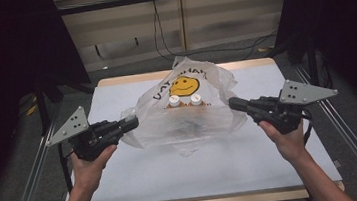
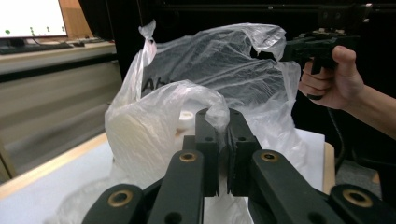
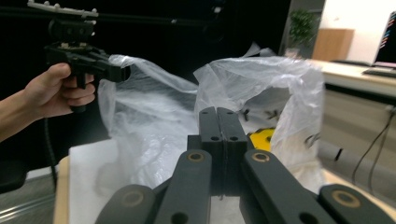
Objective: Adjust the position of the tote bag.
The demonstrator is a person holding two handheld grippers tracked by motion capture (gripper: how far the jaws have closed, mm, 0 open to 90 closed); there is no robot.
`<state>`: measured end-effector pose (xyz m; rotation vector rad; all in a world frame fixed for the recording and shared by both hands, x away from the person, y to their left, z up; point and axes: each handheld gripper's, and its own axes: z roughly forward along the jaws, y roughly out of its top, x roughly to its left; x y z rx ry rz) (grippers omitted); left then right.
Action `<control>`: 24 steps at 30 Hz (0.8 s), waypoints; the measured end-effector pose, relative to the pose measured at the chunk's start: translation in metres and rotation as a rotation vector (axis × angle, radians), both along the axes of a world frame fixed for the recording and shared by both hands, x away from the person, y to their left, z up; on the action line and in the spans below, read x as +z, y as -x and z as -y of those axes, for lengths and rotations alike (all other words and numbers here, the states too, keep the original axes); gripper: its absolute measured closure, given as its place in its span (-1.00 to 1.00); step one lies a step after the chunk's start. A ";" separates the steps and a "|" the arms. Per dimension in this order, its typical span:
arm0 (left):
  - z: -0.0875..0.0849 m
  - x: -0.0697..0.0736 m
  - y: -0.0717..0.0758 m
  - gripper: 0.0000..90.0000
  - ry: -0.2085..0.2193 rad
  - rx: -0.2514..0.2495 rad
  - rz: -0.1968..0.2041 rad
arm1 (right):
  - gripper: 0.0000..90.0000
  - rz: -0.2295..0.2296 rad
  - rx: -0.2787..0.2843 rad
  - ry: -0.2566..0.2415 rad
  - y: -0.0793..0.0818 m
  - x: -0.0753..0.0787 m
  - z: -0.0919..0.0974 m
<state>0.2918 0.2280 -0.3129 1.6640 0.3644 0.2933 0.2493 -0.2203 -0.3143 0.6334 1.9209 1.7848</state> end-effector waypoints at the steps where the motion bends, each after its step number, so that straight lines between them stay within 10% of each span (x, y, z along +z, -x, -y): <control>1: 0.000 0.003 -0.001 0.91 -0.003 0.001 0.002 | 1.00 0.012 -0.013 -0.023 -0.002 0.004 0.005; 15: -0.001 0.034 -0.046 0.92 0.079 0.154 0.023 | 1.00 0.042 -0.102 -0.132 -0.030 0.017 0.032; 16: -0.002 0.034 -0.050 0.92 0.038 0.177 0.033 | 1.00 0.040 -0.116 -0.140 -0.033 0.016 0.035; 21: -0.016 0.016 -0.062 0.93 0.096 0.192 -0.002 | 1.00 0.025 -0.179 -0.182 -0.039 0.010 0.055; 24: -0.016 0.011 -0.066 0.93 0.028 0.230 -0.006 | 1.00 0.021 -0.221 -0.167 -0.038 0.008 0.062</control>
